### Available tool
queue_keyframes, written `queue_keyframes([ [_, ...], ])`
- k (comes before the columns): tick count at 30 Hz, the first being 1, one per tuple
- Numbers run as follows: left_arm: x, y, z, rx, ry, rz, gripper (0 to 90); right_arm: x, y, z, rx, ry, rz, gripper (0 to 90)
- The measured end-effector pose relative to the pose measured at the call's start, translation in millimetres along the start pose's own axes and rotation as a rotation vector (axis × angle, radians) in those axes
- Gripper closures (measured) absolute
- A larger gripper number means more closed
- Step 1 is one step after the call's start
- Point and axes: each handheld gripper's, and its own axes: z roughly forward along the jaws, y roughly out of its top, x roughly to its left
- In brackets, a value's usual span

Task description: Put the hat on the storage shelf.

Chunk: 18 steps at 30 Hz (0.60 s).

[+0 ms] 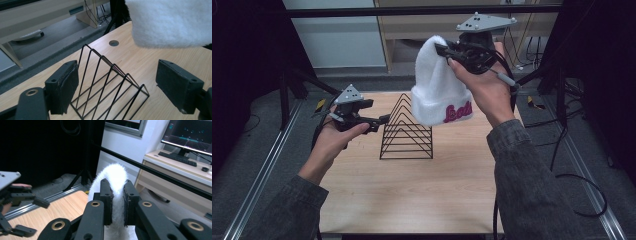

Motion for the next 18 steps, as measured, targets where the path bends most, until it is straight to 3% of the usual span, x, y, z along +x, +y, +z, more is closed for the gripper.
queue_keyframes([
  [8,1.6,0.2,0.3,-0.026,0.011,0.008,20.5,11.4,12.1,10.2,-0.038,0.027,-0.001,81.3],
  [18,-2.6,0.4,-5.9,-0.032,0.002,0.024,20.4,28.7,12.7,15.2,-0.062,0.071,-0.002,81.2],
])
